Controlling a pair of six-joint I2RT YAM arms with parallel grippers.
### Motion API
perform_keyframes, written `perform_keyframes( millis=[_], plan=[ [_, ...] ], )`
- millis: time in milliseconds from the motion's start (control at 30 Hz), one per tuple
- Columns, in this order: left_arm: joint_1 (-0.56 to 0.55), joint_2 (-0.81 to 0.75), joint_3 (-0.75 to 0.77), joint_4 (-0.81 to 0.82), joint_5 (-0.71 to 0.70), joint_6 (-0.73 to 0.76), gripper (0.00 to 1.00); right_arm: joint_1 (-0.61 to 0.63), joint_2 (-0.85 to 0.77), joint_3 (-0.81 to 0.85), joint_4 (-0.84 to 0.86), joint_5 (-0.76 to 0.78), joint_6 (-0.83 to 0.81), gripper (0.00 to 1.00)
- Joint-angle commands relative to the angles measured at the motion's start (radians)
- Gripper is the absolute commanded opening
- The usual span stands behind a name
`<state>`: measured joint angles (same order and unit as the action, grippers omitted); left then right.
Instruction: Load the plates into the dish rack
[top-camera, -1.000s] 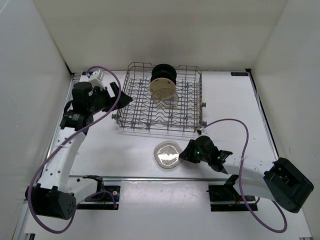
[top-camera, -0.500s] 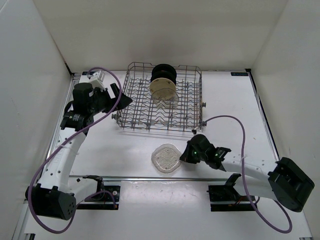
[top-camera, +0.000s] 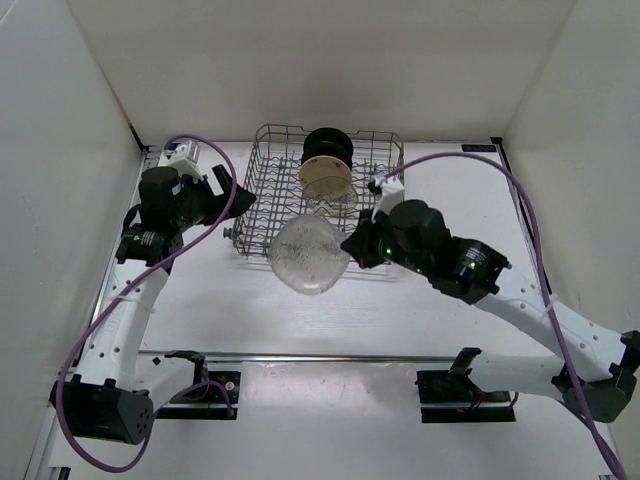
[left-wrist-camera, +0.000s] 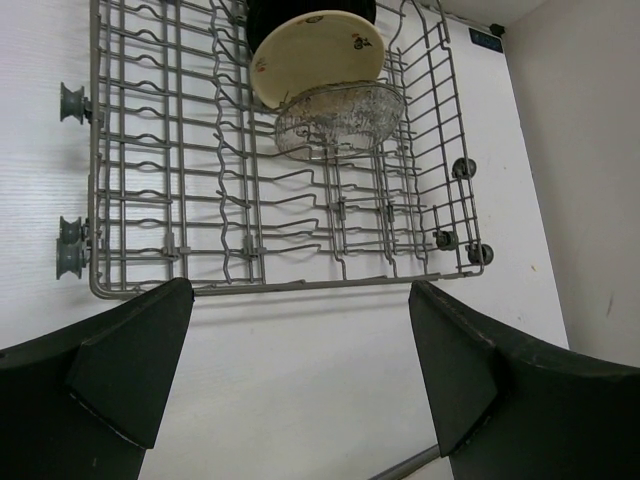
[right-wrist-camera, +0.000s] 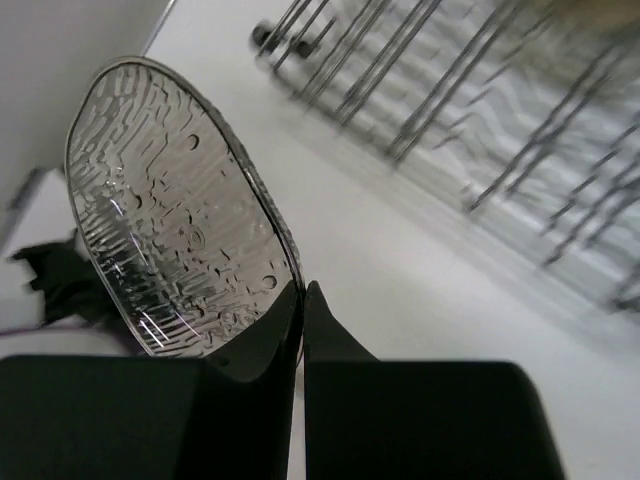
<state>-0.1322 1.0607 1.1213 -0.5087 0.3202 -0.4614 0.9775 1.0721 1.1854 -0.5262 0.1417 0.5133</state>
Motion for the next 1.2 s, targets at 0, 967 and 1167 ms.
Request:
perform_keyframes(
  millis=[0, 967, 1167],
  plan=[
    [0.025, -0.005, 0.034, -0.001, -0.021, 0.009, 1.00, 0.003, 0.107, 0.088, -0.083, 0.275, -0.267, 0.00],
    [0.063, 0.015, 0.025, -0.028, -0.059, 0.018, 1.00, -0.175, 0.440, 0.128, 0.707, 0.154, -1.188, 0.00],
    [0.063, 0.035, 0.034, -0.028, -0.059, 0.027, 1.00, -0.175, 0.495, 0.128, 0.730, 0.136, -1.276, 0.00]
  ],
)
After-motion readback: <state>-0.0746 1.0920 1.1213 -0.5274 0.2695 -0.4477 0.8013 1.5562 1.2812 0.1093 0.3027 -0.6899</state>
